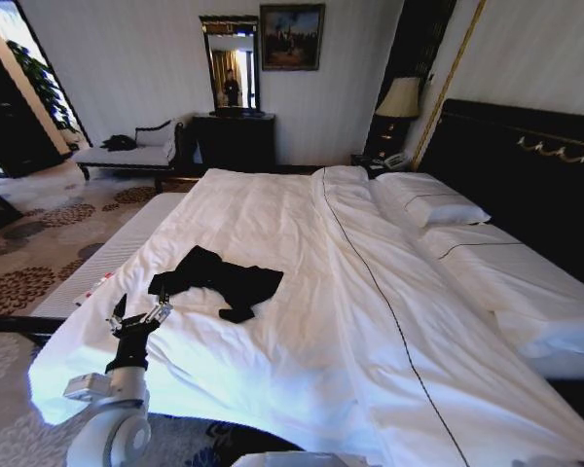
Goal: Fold the clothes on the bed.
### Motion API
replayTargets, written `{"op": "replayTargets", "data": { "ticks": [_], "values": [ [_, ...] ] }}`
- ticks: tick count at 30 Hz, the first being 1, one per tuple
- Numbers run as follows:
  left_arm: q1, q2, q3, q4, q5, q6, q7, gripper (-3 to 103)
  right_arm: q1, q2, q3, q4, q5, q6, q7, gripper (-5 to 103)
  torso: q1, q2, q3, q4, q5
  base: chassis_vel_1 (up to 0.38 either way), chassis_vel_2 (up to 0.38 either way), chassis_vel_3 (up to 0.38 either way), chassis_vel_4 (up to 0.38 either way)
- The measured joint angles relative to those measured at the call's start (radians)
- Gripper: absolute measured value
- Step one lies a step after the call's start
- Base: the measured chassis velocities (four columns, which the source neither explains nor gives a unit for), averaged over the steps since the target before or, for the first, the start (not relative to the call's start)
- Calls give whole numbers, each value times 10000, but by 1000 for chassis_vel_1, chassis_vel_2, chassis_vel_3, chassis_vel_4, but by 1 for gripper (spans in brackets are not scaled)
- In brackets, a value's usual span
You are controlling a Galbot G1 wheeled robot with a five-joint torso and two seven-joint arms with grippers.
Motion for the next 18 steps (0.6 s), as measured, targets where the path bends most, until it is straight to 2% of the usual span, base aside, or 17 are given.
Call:
{"op": "replayTargets", "data": {
  "ticks": [13,17,18],
  "values": [
    [83,-76,-50,58,130,0,0,100,291,7,-771,-640,-322,-9,-106,0,0,0,0,-10,1,0,0,0,0],
    [233,-137,-69,-41,260,0,1,100,214,0,-894,-116,-535,-448,23,19,0,0,0,-4,1,0,0,0,0],
    [233,-137,-69,-41,260,0,1,100,214,0,-894,-116,-535,-448,23,19,0,0,0,-4,1,0,0,0,0]
  ]
}}
